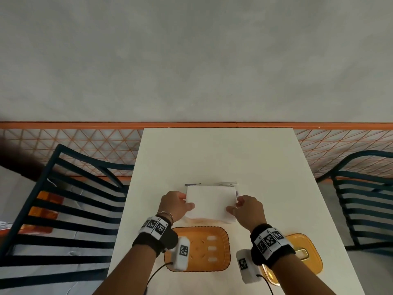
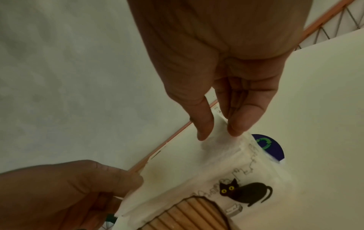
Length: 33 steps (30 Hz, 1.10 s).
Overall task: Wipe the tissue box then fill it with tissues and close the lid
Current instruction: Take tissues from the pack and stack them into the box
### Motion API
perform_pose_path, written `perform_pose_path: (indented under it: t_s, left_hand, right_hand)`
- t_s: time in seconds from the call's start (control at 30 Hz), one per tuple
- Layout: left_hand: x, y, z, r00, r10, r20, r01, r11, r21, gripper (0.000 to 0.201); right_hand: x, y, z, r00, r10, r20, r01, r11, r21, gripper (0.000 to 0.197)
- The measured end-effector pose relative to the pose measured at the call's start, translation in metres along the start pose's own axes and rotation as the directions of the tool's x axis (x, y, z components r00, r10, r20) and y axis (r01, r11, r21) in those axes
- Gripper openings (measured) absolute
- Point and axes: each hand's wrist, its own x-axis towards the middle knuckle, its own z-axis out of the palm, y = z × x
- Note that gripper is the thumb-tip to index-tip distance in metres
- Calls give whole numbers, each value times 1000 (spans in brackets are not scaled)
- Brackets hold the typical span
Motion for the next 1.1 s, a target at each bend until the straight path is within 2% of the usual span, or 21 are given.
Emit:
perform_pose_path:
  t_s: [0.07, 0.17, 0.37, 0.63, 0.73, 0.8, 0.87, 1.0, 1.1]
  left_hand:
    - [-2, 0, 2, 1000, -4, -26, 3, 1000, -9, 33]
    - [-3, -2, 4, 999, -4, -37, 3, 1000, -29, 32]
    - [-2, -8, 7, 996, -86, -13, 81, 976, -202, 45]
    - [2, -17, 10, 994, -112, 15, 109, 924, -367, 48]
    - [3, -21, 10, 992, -119, 30, 120, 898, -422, 52]
    - [3, -22, 10, 994, -106, 34, 110, 897, -428, 54]
    - [1, -20, 8, 996, -83, 33, 89, 897, -432, 65]
    - [-6, -14, 0, 999, 36, 18, -23, 871, -491, 92]
    - [-10, -11, -3, 986, 165, 36, -123, 847, -517, 91]
  right_hand:
    - [0, 0, -1, 1000, 7, -3, -7, 1000, 1, 58]
    - [1, 1, -2, 1000, 14, 3, -14, 1000, 8, 49]
    - [-2, 0, -1, 1000, 2, -26, 0, 998, 67, 29]
    - [-6, 1, -2, 997, -74, -35, 78, 988, 133, 24]
    - [-6, -2, -5, 994, -103, 27, 97, 980, 172, 33]
    - [-6, -5, -7, 984, -155, 84, 141, 977, 159, 34]
    - [-5, -8, -10, 969, -225, 104, 213, 971, 113, 21]
    - [-4, -8, -16, 958, -274, 83, 264, 957, 118, 32]
    - [-2, -2, -16, 963, -258, 71, 241, 952, 187, 12]
